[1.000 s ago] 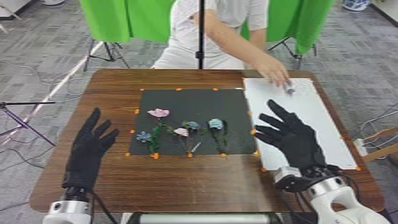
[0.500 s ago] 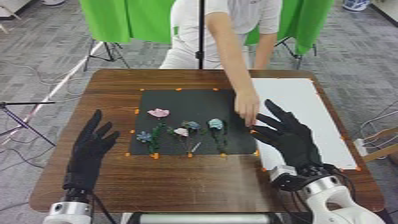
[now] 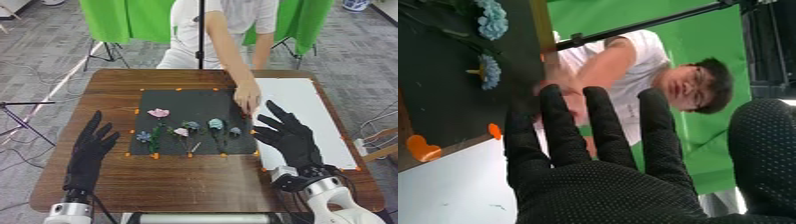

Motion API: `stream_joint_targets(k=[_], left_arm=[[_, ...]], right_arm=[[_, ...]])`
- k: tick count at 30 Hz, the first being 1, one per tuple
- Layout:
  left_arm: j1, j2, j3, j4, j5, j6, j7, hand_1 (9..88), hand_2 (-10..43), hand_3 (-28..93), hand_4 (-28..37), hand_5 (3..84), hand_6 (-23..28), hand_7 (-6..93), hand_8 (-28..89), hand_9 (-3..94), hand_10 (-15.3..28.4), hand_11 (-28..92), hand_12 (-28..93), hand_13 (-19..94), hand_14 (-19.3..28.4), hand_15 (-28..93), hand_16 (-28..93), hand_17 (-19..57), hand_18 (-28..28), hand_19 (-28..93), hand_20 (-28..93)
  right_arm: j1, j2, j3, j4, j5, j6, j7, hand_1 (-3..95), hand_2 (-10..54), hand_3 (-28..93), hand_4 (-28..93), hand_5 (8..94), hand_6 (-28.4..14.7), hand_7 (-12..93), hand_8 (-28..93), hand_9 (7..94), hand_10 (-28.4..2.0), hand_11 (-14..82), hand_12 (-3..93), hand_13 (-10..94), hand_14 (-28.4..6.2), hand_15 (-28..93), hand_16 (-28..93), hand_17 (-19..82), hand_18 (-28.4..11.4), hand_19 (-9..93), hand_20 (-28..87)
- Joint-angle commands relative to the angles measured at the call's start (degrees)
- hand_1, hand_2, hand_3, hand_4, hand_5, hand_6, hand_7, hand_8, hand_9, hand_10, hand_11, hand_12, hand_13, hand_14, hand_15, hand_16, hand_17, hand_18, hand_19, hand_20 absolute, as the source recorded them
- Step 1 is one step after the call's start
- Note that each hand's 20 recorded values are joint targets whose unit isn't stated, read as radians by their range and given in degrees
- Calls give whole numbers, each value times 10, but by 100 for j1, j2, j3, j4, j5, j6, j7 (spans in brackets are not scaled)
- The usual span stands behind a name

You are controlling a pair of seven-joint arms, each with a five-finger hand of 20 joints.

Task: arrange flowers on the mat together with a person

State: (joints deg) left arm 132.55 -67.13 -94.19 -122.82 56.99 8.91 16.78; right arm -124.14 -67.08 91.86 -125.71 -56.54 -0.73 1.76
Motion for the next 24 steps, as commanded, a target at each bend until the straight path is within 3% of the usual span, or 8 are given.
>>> stream_joint_targets(k=[1, 7, 9, 13, 18, 24], left_arm=[[48, -36, 2, 28, -125, -1, 41, 206, 36, 757, -283, 231, -50, 127, -104, 267, 111, 70, 133, 233, 181, 203, 4, -99, 283, 476, -21], [70, -15, -9, 7, -137, 33, 96, 205, 36, 756, -283, 231, -50, 125, -104, 265, 110, 68, 133, 232, 181, 201, 5, -99, 283, 474, -23], [55, -37, -68, 4, -116, -17, 67, 204, 36, 756, -283, 231, -50, 125, -104, 265, 109, 68, 134, 232, 181, 201, 5, -99, 283, 474, -23], [50, 22, -88, -17, -171, 18, 150, 202, 36, 755, -283, 231, -50, 126, -103, 265, 110, 68, 135, 232, 182, 201, 6, -99, 283, 476, -22], [32, 86, -165, 5, -188, 8, 150, 198, 36, 754, -283, 231, -50, 126, -103, 266, 110, 70, 136, 233, 182, 202, 5, -98, 284, 478, -22], [18, 89, -145, 52, -236, 12, 142, 194, 35, 755, -283, 233, -49, 125, -103, 267, 111, 72, 136, 233, 182, 201, 5, -97, 284, 478, -24]], right_arm=[[-116, -60, 125, 16, -44, -156, -87, 99, 161, 708, -259, 298, 43, 69, -76, 335, -148, 24, 180, 278, -203, 40, 332, 13, -237, 267, 168], [-78, -80, 131, 40, -62, -218, -101, 100, 161, 707, -258, 299, 43, 67, -76, 337, -147, 25, 180, 279, -203, 40, 333, 13, -237, 267, 169], [-61, -96, 121, 38, -78, -233, -86, 100, 161, 706, -258, 300, 44, 68, -76, 337, -146, 25, 180, 278, -203, 40, 333, 12, -237, 266, 169], [-41, -105, 107, 39, -74, -224, -85, 99, 161, 708, -258, 300, 44, 69, -76, 338, -146, 25, 180, 278, -203, 40, 332, 11, -237, 267, 169], [-5, -91, 82, 64, -63, -221, -84, 100, 160, 707, -259, 301, 44, 69, -76, 338, -146, 25, 180, 278, -204, 40, 333, 11, -236, 265, 169], [8, -95, 90, 86, -67, -247, -74, 100, 161, 706, -259, 302, 44, 69, -76, 339, -146, 26, 180, 278, -204, 40, 333, 12, -236, 262, 170]])
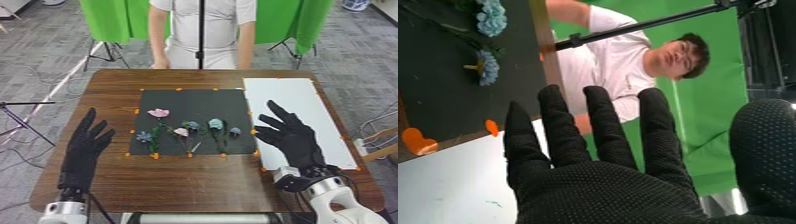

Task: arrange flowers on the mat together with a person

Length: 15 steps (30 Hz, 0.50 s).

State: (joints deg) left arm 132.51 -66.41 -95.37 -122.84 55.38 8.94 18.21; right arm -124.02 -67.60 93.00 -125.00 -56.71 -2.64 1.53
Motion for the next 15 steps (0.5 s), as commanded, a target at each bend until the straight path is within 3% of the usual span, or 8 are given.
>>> stream_joint_targets(k=[1, 15], left_arm=[[15, 22, -21, 68, -86, 24, -4, 195, 35, 755, -283, 233, -49, 125, -103, 267, 112, 72, 135, 232, 182, 200, 4, -97, 284, 477, -25], [-188, 117, -77, 202, -122, 20, 22, 192, 32, 755, -283, 241, -54, 125, -103, 270, 113, 73, 135, 231, 182, 197, 7, -103, 283, 465, -26]], right_arm=[[-8, -55, -12, 19, -52, -84, -48, 100, 161, 706, -259, 302, 44, 69, -76, 339, -146, 26, 180, 278, -204, 40, 333, 11, -236, 262, 170], [53, -43, -59, 53, -45, -96, -43, 99, 161, 707, -258, 304, 46, 71, -77, 339, -146, 26, 179, 278, -204, 40, 333, 10, -236, 263, 171]])
